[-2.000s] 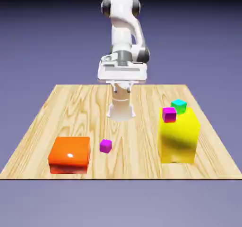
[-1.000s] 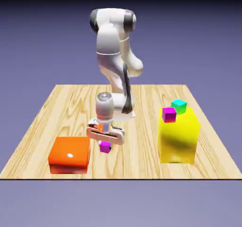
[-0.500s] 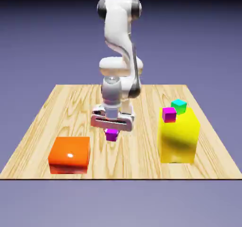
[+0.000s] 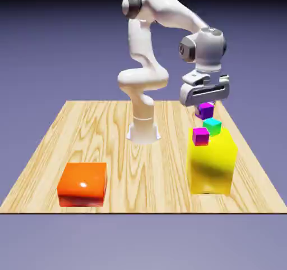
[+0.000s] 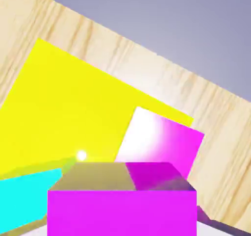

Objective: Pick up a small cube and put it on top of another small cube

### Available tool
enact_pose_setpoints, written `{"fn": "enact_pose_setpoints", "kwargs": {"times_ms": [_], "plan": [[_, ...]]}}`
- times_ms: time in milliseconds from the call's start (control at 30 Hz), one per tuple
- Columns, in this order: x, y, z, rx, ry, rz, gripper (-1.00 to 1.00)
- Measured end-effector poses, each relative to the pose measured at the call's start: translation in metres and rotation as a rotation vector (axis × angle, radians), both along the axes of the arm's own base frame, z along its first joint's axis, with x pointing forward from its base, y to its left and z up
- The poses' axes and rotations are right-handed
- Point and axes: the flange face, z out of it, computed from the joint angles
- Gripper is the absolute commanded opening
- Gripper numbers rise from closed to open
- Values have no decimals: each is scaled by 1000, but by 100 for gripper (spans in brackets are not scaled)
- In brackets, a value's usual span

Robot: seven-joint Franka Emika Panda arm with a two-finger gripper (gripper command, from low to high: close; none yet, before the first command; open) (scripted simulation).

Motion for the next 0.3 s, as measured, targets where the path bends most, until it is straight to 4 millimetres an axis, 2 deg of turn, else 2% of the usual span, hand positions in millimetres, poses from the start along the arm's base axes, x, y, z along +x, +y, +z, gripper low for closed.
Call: {"fn": "enact_pose_setpoints", "kwargs": {"times_ms": [67, 200, 233, 300], "plan": [[-6, 5, 1, -1, 1, 16, -100], [-5, 6, -61, -1, 1, 15, -100], [-6, 5, -69, -1, 1, 16, 100], [-6, 5, -69, -3, -1, 15, 100]]}}
